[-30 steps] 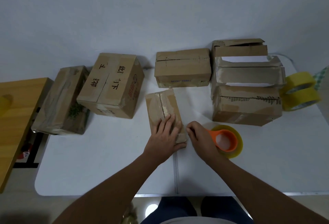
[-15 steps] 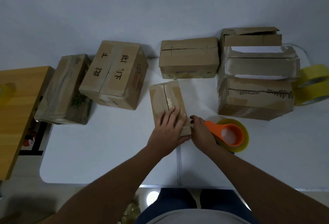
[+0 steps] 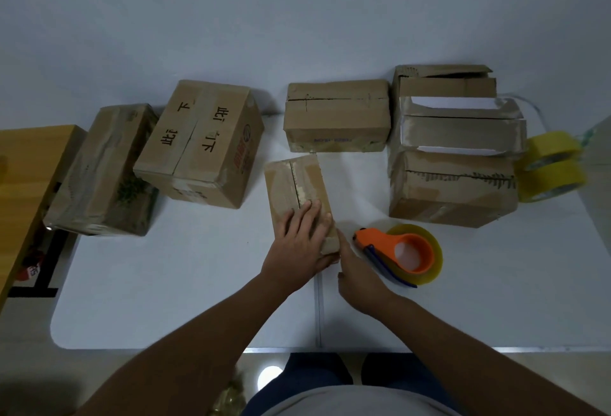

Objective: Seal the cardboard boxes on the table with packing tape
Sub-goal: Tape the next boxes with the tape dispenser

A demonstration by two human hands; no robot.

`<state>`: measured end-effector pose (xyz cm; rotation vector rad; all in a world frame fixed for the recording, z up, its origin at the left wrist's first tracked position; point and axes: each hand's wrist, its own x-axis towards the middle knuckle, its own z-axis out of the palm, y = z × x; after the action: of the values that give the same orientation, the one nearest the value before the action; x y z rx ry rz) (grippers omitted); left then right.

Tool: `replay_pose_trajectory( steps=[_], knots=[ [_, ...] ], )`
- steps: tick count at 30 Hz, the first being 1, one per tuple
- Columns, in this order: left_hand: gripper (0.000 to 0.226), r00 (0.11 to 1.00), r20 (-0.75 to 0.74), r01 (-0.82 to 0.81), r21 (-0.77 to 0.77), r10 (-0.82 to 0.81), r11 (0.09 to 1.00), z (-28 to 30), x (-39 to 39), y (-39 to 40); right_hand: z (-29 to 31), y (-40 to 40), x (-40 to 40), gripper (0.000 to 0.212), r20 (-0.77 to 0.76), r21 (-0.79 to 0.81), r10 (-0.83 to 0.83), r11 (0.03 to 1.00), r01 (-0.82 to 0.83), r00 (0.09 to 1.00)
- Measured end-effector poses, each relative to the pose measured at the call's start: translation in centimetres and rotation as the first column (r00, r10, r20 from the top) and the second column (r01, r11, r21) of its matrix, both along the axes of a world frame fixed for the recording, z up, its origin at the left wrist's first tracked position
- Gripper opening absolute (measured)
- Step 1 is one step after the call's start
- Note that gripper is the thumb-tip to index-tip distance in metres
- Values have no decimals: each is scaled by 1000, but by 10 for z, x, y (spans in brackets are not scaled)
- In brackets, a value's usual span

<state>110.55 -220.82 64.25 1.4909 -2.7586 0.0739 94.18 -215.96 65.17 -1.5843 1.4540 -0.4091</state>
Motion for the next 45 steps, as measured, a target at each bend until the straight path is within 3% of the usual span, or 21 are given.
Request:
replay_pose_trajectory(
  steps=[4,7,10,13,15,16,18,20,21,23,25,30,35,39,42,45],
  knots=[
    [77,999,-12,32,23,-32,999,5,0,0,4,-6,-9,64,-52,-45,-38,998,36,998],
    [84,996,-5,86,40,-86,996,5,3,-2,4,-18,-19,52,-96,-108,34,993,-44,995],
    [92,993,6,114,142,-116,983,9,10,-7,6,-28,-23,52,-184,-85,99,990,-117,978],
    [82,987,-136,120,234,-90,965,35,8,-15,5,-22,-21,67,-283,-64,98,991,-121,954],
    [66,953,-293,18,304,75,953,58,13,-23,8,-13,-22,79,-278,-65,60,995,-82,959],
    [59,903,-391,-62,295,179,954,66,21,-25,12,-8,-23,80,-247,-93,33,994,-57,969],
    [45,709,-584,-258,306,395,916,75,42,-21,22,-5,-24,73,-226,-249,20,966,-77,974],
    [29,419,-629,-400,519,655,755,72,62,-6,31,-9,-17,62,-279,-384,64,907,-172,958],
    [25,227,-581,-399,677,782,619,67,69,4,34,-14,-10,58,-317,-403,102,885,-231,943],
    [26,-121,-379,-214,913,917,349,52,77,22,38,-24,7,60,-417,-379,210,844,-379,884],
    [34,-290,-184,-10,982,939,189,37,78,40,36,-33,24,72,-515,-322,307,796,-512,800],
    [50,-471,120,330,943,874,48,22,62,69,19,-49,42,82,-652,-231,361,743,-628,667],
    [39,-546,283,514,856,789,49,26,53,67,7,-37,39,73,-714,-246,305,734,-634,630],
    [28,-551,269,489,871,790,44,28,55,67,10,-29,42,73,-728,-264,248,759,-596,639],
    [21,-595,198,435,894,779,104,24,62,66,10,-26,42,74,-722,-259,237,779,-571,650],
    [28,-600,103,375,912,794,165,23,69,67,9,-26,43,74,-715,-273,225,781,-561,661]
  ],
)
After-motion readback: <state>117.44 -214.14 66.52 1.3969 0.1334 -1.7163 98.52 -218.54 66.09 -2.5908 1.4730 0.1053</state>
